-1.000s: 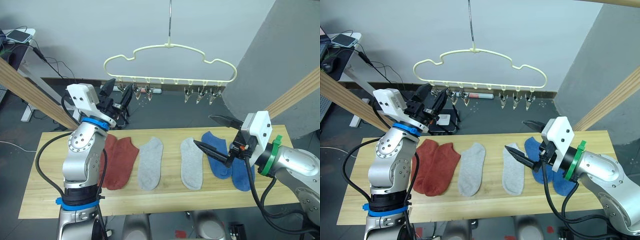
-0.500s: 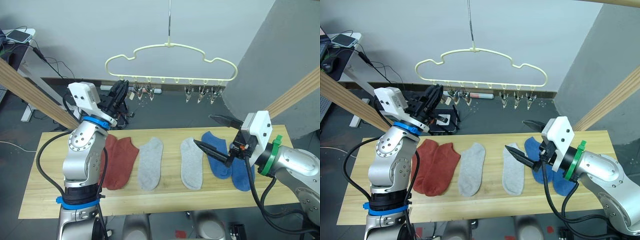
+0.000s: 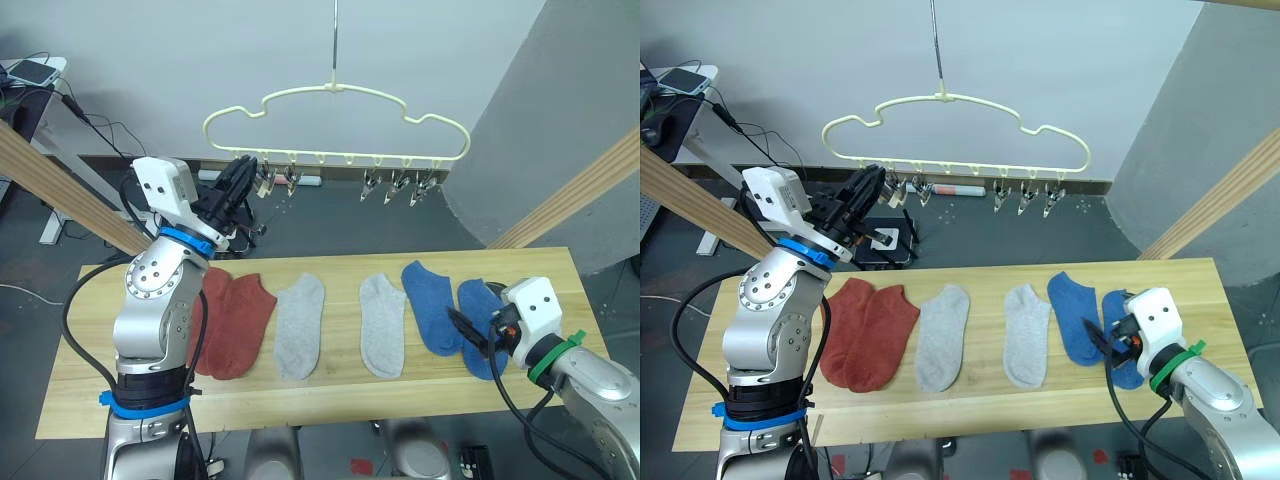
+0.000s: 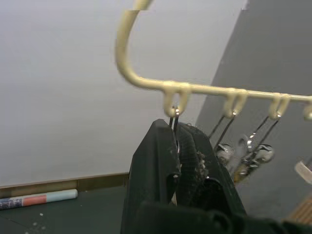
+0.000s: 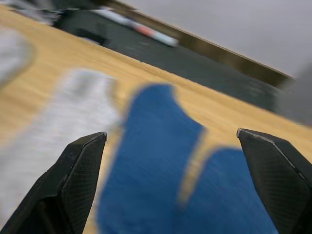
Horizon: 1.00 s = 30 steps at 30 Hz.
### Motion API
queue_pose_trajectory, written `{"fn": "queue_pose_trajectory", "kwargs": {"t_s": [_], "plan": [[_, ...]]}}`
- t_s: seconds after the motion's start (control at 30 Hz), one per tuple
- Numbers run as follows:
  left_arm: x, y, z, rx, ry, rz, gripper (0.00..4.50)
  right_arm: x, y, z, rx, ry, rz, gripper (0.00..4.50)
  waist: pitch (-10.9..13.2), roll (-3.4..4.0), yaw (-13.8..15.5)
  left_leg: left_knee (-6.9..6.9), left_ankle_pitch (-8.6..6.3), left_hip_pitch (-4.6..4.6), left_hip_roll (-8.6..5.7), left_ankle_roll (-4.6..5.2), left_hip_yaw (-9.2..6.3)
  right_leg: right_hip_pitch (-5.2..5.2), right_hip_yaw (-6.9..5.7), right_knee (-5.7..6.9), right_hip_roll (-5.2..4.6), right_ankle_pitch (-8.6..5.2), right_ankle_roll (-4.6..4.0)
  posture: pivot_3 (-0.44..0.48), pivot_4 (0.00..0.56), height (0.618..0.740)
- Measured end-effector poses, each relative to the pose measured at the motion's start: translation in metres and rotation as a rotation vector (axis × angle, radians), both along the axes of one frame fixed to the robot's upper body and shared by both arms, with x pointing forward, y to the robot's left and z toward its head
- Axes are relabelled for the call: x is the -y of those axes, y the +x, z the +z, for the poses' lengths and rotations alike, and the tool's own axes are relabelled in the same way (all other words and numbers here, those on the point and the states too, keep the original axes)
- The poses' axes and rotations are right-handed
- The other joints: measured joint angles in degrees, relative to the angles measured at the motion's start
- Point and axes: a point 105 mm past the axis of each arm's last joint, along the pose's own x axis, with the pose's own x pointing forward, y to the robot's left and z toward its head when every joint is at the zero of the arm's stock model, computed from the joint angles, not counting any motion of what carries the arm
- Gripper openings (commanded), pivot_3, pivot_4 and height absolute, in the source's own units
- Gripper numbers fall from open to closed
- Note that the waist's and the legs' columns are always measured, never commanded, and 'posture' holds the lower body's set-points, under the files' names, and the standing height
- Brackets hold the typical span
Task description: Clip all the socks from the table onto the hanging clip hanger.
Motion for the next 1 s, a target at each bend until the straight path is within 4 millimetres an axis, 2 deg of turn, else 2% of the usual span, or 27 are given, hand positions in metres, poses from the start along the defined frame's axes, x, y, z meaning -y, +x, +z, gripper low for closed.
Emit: {"fn": "queue_pose_trajectory", "kwargs": {"t_s": [0.2,0.37,0.57,0.7,1.0], "plan": [[0.004,-0.003,0.002,-0.01,0.014,-0.023,0.0,0.033,0.016,-0.039,-0.071,-0.033,-0.146,4.5,0.98,0.09,0.1,0.0,0.01,-0.02,-0.01,-0.02,0.07,-0.05,0.06,0.01,0.0,0.0,0.01,-0.157,0.43,0.73],[0.003,-0.004,0.002,-0.026,0.026,-0.028,0.0,0.042,0.037,-0.051,-0.07,0.026,-0.195,4.5,1.27,0.26,0.14,-0.04,0.01,-0.03,-0.02,-0.03,0.14,-0.09,0.12,0.02,-0.01,0.05,-0.06,-0.143,0.431,0.73],[0.003,-0.006,0.004,-0.027,0.038,-0.029,0.0,0.052,0.043,-0.059,-0.11,0.124,-0.243,4.5,1.44,0.38,0.35,-0.07,-0.01,-0.05,-0.03,-0.06,0.11,-0.09,0.09,0.01,-0.03,0.16,-0.25,-0.139,0.429,0.73],[0.004,-0.007,0.006,-0.022,0.04,-0.034,0.0,0.054,0.04,-0.063,-0.148,0.167,-0.248,3.65,1.44,0.38,0.33,-0.05,-0.01,-0.04,-0.03,-0.06,0.11,-0.09,0.1,0.02,-0.03,0.16,-0.23,-0.141,0.426,0.73],[0.004,-0.008,0.005,-0.04,0.043,-0.056,0.0,0.05,0.032,-0.066,-0.16,0.104,-0.177,0.59,1.44,0.38,0.33,-0.04,-0.01,-0.04,-0.04,-0.07,0.11,-0.08,0.1,0.01,-0.03,0.03,0.02,-0.143,0.424,0.73]]}}
